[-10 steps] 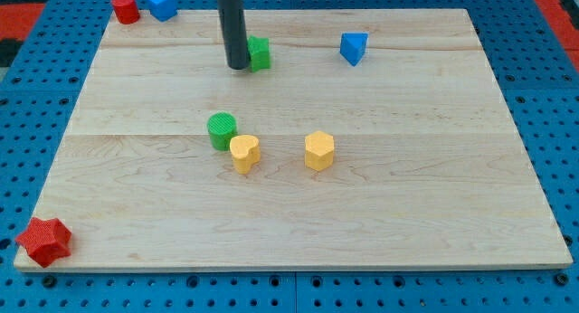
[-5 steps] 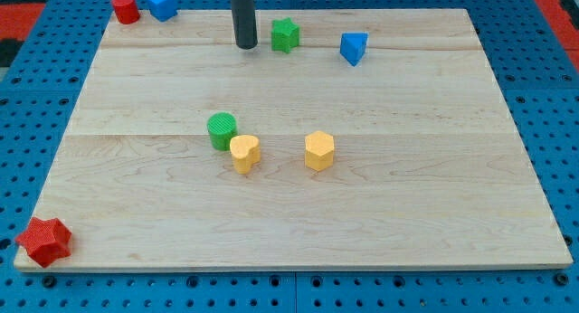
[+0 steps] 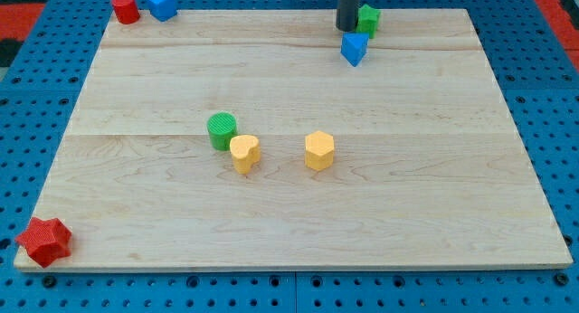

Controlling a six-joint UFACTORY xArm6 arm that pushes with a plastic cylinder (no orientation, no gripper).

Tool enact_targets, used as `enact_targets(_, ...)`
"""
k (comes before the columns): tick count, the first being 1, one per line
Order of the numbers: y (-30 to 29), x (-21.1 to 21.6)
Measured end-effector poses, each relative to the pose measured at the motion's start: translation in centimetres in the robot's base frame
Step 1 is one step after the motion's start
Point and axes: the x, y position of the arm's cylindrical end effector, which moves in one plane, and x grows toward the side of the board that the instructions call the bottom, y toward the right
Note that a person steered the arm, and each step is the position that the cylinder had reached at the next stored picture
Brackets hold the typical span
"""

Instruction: Move the green star to the top right

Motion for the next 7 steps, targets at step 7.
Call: enact_targets(7, 12.2, -1.1)
